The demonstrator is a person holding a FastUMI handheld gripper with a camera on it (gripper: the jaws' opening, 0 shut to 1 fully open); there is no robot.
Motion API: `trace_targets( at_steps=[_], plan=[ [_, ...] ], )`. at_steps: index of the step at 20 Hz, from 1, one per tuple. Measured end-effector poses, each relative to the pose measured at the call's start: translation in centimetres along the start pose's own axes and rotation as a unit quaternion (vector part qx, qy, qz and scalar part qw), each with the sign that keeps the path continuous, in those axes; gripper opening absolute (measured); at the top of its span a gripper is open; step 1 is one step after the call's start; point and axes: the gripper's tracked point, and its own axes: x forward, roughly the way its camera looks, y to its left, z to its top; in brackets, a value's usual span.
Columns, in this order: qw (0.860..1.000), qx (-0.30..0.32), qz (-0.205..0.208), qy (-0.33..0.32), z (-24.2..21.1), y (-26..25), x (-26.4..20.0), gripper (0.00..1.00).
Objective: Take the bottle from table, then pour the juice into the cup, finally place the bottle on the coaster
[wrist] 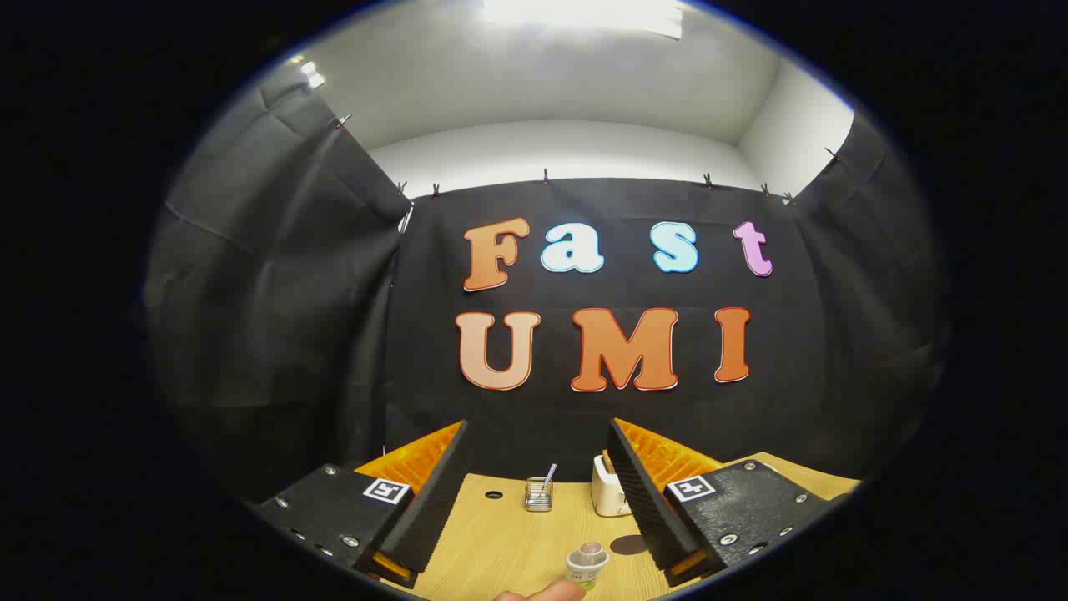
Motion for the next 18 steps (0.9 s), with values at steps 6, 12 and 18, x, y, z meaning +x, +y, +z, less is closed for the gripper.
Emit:
trace_targets(
  at_steps=[6,12,18],
  plan=[
    [1.0,0.0,-0.009,0.005,0.1,-2.0,0.5,0.96],
    [0.999,-0.015,-0.038,0.017,-0.6,-3.9,1.2,0.96],
    [0.999,-0.016,-0.031,0.02,-1.1,-3.4,1.8,0.96]
  ],
)
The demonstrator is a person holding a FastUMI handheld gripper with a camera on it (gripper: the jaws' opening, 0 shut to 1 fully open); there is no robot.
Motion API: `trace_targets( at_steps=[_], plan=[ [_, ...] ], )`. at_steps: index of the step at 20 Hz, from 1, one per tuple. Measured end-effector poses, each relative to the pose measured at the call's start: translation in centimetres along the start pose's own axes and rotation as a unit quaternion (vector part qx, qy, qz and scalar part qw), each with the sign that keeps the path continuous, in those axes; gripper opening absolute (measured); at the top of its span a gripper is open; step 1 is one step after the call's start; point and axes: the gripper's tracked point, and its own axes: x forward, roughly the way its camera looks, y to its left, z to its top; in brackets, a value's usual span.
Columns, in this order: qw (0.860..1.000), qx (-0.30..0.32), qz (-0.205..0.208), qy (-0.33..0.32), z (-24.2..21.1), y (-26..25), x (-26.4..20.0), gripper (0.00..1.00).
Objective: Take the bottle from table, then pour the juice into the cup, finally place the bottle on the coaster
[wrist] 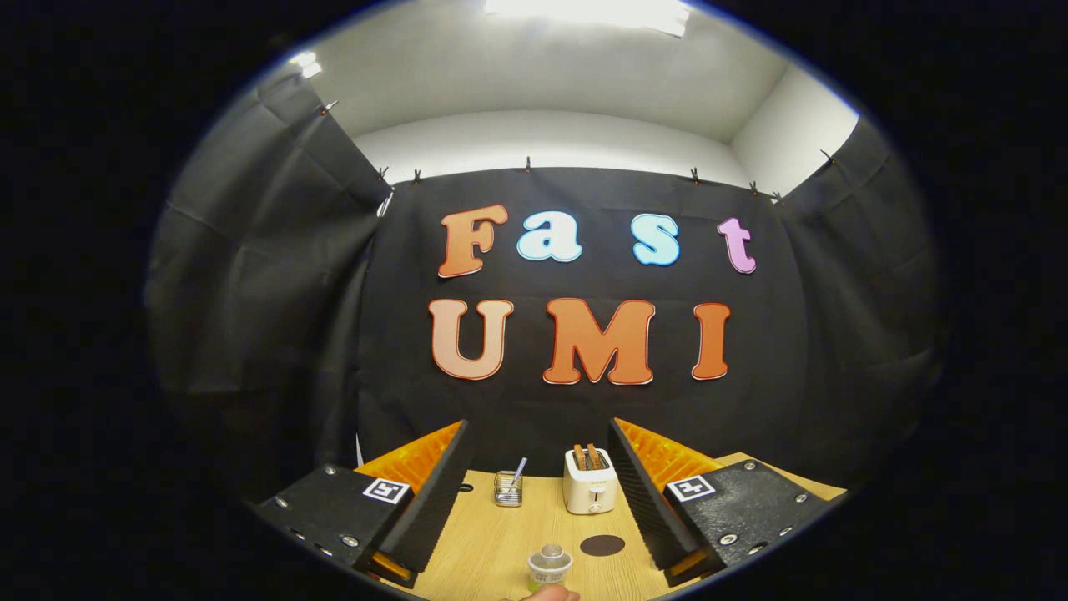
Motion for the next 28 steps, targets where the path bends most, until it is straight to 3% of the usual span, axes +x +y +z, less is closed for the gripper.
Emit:
trace_targets(
  at_steps=[7,21,28],
  plan=[
    [1.0,-0.002,-0.021,-0.008,-2.9,-0.8,0.2,0.97],
    [0.998,-0.003,-0.04,0.055,-18.7,-1.5,1.7,0.96],
    [0.995,0.008,-0.021,0.099,-26.3,-1.3,0.9,0.97]
  ],
)
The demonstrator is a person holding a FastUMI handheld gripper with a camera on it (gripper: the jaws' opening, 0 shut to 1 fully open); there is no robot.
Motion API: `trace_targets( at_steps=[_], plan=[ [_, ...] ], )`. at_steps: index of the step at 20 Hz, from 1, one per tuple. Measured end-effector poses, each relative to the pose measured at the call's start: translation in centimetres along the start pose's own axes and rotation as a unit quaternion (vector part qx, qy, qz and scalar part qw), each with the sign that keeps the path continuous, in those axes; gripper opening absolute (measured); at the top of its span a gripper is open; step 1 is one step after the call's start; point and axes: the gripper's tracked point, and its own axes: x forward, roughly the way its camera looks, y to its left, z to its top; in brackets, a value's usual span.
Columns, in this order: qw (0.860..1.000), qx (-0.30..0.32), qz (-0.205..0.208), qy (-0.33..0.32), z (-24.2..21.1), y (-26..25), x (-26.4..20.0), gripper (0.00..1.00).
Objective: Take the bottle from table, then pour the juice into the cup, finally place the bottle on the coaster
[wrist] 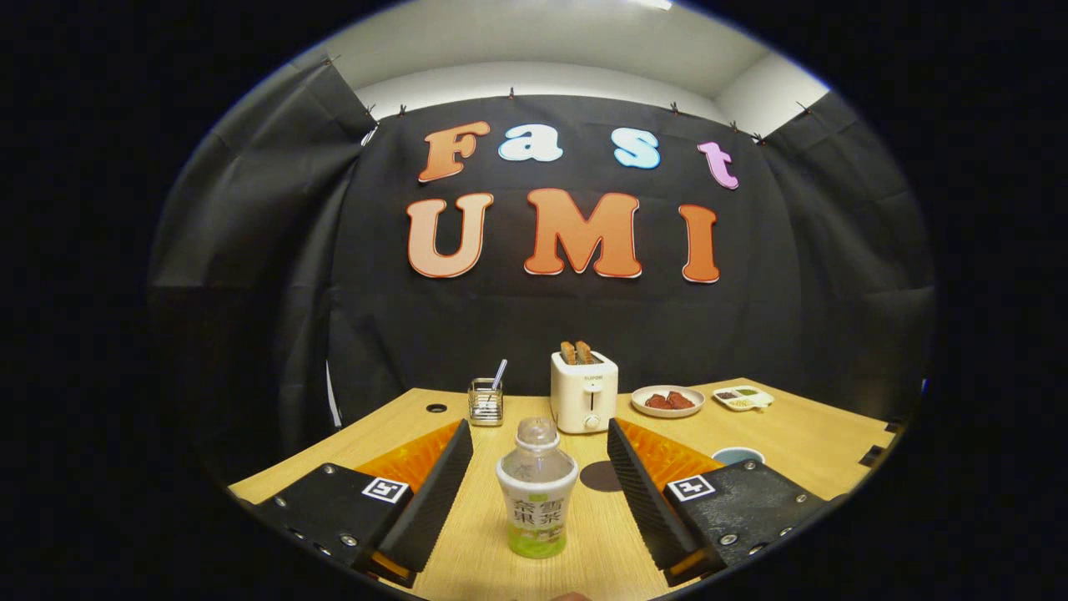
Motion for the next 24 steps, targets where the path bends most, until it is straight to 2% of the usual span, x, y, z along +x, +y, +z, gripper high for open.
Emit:
trace_targets(
  at_steps=[10,15,17,18,24],
  plan=[
    [0.998,-0.038,0.015,0.054,-7.9,1.0,3.1,0.97],
    [0.997,-0.019,0.022,0.069,-10.1,1.1,4.0,0.95],
    [0.997,-0.003,0.026,0.07,-10.1,0.9,4.1,0.83],
    [0.997,0.005,0.028,0.073,-10.1,1.0,4.1,0.69],
    [0.993,0.05,0.053,0.095,-9.8,1.4,4.7,0.58]
  ],
)
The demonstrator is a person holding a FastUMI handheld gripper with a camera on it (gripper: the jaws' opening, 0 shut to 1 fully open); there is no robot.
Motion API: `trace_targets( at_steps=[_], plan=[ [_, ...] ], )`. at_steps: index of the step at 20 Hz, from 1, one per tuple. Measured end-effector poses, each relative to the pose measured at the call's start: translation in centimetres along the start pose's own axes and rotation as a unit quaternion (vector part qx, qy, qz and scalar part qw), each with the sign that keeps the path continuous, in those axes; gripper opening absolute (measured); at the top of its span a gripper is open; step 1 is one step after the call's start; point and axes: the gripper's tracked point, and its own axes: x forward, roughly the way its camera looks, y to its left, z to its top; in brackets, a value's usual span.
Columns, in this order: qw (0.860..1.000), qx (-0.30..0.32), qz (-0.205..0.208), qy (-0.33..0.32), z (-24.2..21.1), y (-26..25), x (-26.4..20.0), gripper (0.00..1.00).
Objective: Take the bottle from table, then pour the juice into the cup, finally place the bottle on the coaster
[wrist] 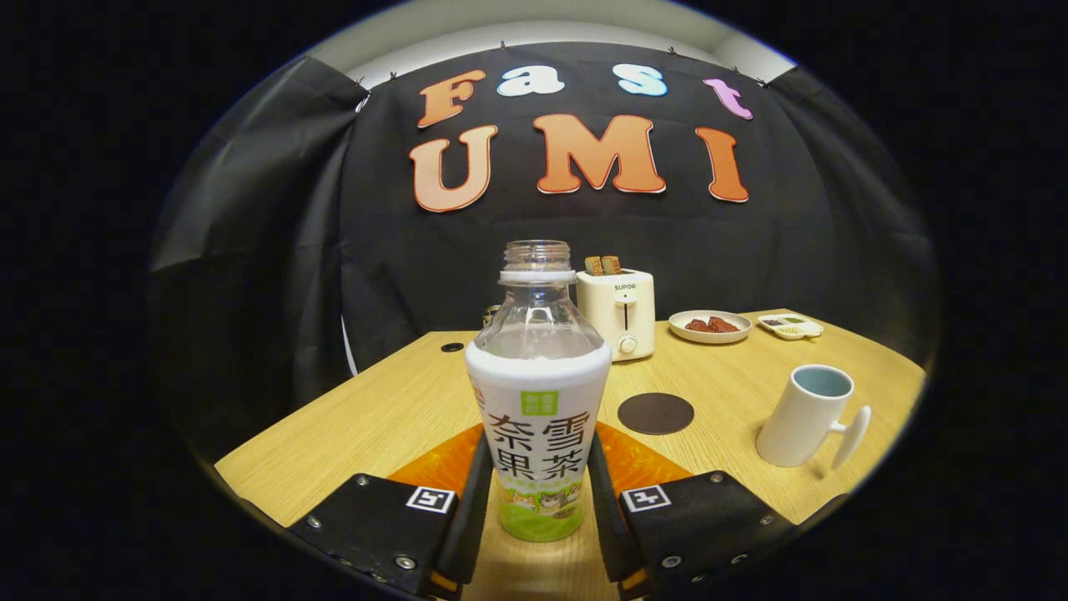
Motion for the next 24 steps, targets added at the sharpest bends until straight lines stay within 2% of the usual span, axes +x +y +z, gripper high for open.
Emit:
trace_targets(
  at_steps=[5,10,16,20,24],
  plan=[
    [0.992,0.118,0.041,0.008,1.2,0.7,0.0,0.58],
    [0.973,0.225,0.047,0.033,1.2,0.1,0.3,0.58],
    [0.935,0.351,0.057,0.022,3.0,-1.3,0.3,0.58],
    [0.91,0.411,0.059,0.01,3.8,-2.5,0.7,0.58],
    [0.869,0.488,0.081,-0.015,4.5,-3.0,0.6,0.58]
  ],
)
